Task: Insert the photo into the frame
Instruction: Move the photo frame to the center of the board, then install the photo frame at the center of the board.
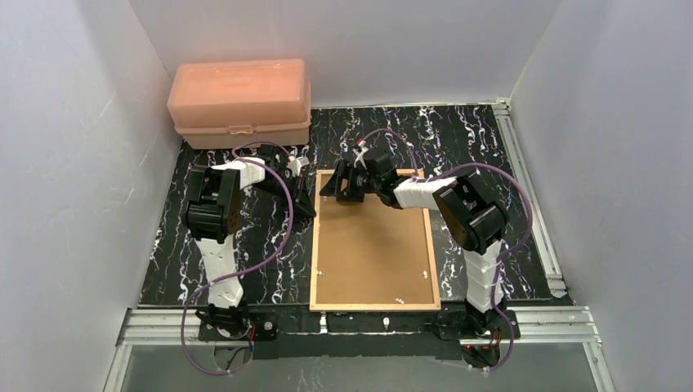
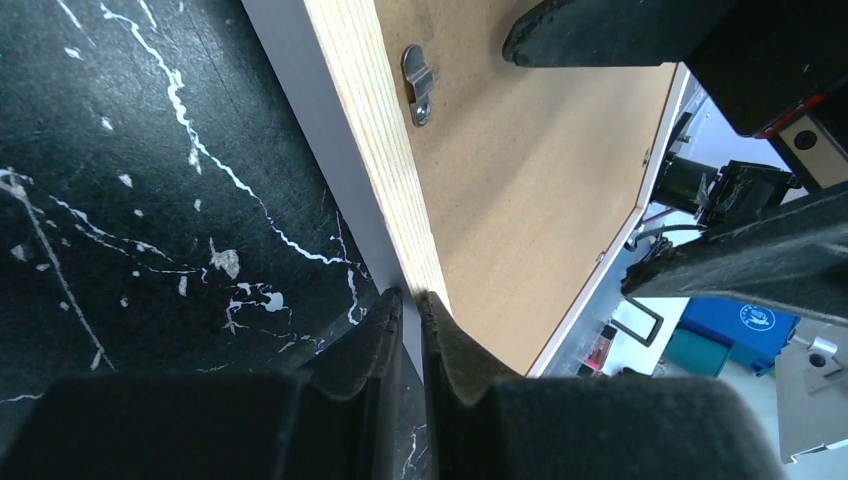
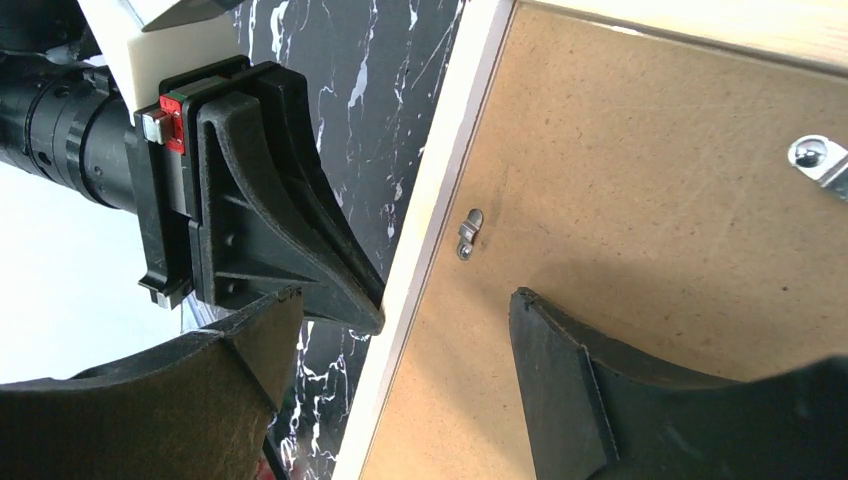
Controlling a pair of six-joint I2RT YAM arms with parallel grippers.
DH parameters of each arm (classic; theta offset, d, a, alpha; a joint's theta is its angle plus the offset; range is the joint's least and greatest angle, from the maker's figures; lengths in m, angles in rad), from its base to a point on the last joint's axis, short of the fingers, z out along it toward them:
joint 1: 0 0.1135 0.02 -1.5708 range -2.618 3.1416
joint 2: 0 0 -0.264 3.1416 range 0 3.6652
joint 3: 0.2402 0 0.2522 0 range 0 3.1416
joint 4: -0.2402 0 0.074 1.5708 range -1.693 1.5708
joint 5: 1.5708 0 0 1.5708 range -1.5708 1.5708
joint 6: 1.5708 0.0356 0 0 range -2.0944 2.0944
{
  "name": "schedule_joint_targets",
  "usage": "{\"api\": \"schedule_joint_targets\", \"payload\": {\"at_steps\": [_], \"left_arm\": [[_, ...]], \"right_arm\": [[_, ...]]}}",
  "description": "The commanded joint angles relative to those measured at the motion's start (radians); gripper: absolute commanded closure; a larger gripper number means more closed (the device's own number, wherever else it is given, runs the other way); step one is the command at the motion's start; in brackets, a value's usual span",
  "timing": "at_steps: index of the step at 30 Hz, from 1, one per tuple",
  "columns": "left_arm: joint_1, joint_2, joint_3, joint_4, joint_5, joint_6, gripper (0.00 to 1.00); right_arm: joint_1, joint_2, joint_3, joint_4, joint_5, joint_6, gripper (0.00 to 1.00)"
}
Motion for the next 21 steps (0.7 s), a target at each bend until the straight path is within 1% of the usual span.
{"api": "schedule_joint_targets", "payload": {"at_steps": [1, 21], "left_arm": [[-0.02, 0.039, -0.002, -0.002, -0.074, 0.032, 0.96], [-0.019, 0.039, -0.001, -0.006, -0.073, 0.034, 0.98]], "right_arm": [[0.006, 0.034, 0.031, 0.048, -0.027, 0.024, 0.17], [0.026, 0.147, 0.099, 0.113, -0.079, 0.106, 0.2]]}}
